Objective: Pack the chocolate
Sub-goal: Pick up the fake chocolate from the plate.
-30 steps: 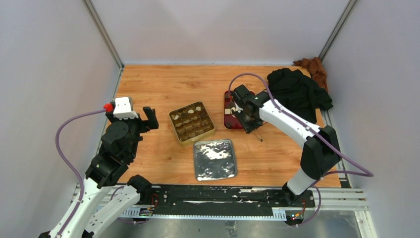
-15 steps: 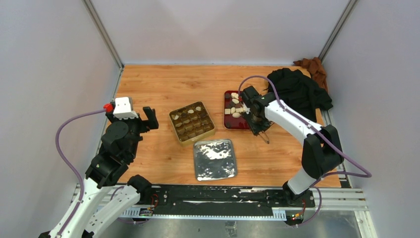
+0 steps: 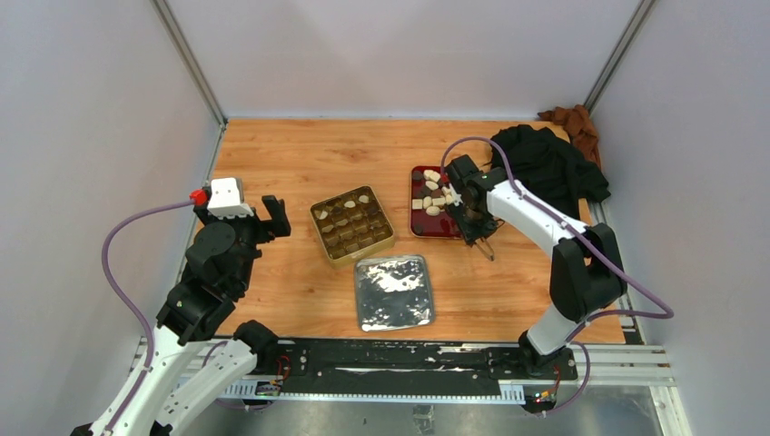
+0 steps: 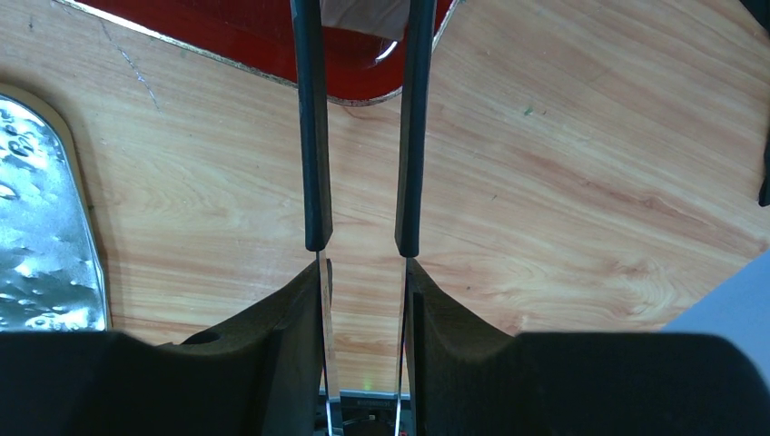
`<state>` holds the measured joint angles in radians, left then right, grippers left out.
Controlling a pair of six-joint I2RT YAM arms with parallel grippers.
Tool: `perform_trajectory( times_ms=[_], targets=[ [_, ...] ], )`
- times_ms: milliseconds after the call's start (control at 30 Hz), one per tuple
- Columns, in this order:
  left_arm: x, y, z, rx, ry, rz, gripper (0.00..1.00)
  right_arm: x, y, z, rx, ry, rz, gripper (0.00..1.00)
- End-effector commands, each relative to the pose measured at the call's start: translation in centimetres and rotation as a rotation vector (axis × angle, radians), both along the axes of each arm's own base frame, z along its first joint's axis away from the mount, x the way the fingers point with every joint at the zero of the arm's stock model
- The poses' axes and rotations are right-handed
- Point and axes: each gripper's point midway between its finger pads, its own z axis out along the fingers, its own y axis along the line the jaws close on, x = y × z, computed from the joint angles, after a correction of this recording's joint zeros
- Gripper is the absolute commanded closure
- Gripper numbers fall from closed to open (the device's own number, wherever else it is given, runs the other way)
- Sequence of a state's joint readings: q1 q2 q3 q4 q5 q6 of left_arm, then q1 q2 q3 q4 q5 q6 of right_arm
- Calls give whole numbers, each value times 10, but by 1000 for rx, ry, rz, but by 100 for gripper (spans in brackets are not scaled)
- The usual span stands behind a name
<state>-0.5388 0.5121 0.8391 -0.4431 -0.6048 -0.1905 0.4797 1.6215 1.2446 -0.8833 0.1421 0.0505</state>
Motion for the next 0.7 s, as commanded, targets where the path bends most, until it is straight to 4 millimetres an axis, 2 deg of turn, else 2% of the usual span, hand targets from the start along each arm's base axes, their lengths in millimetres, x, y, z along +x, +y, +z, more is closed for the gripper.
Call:
perform_trajectory(
  times_ms=[0, 667],
  targets=[
    [2, 0, 0, -5, -10, 6, 0, -4, -7, -8, -11, 37, 2, 62],
    [2, 1, 0, -2, -8, 7, 0, 9, -8, -16, -21, 57, 3, 59]
  ],
)
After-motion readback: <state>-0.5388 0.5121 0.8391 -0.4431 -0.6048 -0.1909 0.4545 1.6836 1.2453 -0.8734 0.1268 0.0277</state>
